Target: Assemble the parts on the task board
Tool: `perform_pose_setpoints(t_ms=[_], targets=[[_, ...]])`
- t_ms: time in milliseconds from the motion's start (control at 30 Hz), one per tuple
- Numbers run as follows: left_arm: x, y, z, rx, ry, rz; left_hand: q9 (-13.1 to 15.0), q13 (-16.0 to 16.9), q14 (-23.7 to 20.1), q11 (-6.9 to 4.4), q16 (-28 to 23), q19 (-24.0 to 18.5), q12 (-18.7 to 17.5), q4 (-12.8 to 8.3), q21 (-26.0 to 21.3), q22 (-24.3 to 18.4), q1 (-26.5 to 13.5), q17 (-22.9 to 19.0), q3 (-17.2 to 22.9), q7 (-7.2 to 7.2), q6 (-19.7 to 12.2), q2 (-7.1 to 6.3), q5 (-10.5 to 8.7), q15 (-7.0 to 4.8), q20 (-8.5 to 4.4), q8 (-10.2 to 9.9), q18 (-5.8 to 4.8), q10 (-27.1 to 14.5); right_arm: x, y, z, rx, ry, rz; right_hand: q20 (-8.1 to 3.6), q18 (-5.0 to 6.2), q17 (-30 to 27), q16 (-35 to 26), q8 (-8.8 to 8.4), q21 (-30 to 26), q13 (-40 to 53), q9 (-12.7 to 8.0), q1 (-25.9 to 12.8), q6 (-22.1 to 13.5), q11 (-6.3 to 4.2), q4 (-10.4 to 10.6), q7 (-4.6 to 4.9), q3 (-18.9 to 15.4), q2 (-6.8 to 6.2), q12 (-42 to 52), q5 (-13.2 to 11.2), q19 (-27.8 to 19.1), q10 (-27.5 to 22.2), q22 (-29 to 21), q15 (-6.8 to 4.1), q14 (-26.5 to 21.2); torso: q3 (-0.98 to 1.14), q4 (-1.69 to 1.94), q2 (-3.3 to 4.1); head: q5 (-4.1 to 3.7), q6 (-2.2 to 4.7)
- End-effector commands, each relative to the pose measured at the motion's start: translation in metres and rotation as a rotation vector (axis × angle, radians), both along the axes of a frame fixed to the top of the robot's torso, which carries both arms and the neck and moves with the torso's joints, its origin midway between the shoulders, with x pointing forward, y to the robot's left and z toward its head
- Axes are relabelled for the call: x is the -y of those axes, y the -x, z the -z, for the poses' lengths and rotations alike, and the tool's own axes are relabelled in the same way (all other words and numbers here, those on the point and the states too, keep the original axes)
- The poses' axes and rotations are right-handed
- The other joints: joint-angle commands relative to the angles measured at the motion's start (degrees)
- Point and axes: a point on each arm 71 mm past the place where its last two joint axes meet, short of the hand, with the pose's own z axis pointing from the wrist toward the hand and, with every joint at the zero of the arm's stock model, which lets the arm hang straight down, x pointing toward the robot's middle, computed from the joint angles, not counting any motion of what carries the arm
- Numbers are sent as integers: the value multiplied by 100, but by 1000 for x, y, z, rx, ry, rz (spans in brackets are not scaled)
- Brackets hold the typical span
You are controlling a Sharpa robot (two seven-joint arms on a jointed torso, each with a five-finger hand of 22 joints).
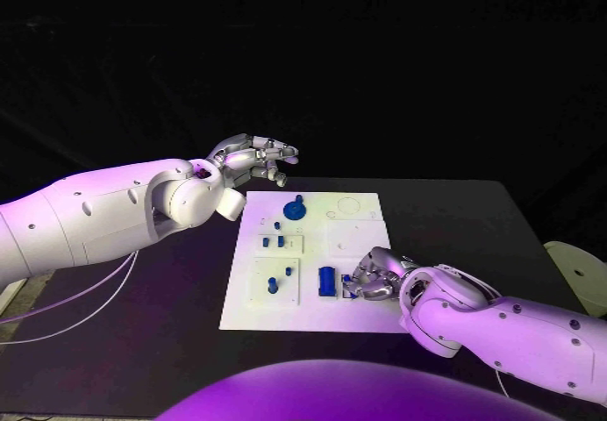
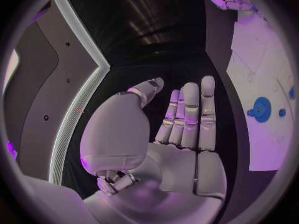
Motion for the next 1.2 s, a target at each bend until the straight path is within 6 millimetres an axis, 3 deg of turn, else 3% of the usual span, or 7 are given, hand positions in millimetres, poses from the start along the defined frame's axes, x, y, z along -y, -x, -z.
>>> perform_pose_setpoints(t_ms=[33,533,933,1200], targets=[[3,0,-1,7,4,19,-5,5,-34,5,20,16,21,-11,-19,5,10,-5,4,-6,-51,34,7,-5,8,25,52,-31,0,0,1,10,25,-10,-10,-31,1482,27,5,15,1261,4,-51,47,-14,-7,-3,21,8,19,35,22,429,842,-19,582,-3,3,-2,10,0],[3,0,-1,7,2,19,-5,5,-34,5,20,16,21,-11,-19,5,10,-5,4,-6,-51,34,7,-5,8,25,52,-31,-2,-2,3,11,30,-12,-15,-30,1477,26,2,2,1266,1,-177,57,-9,24,8,23,24,22,31,20,431,839,-20,581,-10,3,-1,-2,0],[2,0,-1,7,2,18,-5,5,-34,5,20,16,21,-11,-19,5,10,-5,4,-6,-51,34,7,-5,8,25,52,-31,-5,-1,3,3,34,-22,-6,-29,1472,24,-25,-14,1285,-35,-760,113,4,314,18,-267,2,33,-482,19,438,836,-7,580,-7,3,-5,-2,0],[2,0,-1,7,2,21,-9,4,-39,8,25,16,35,-7,-24,8,8,-11,4,-4,-57,34,7,-3,9,33,52,-49,-3,-1,3,5,35,-21,-7,-28,1465,22,-30,-22,1276,-40,-786,115,3,343,15,-334,-5,19,-520,17,432,834,-8,578,-8,2,-4,4,0]])
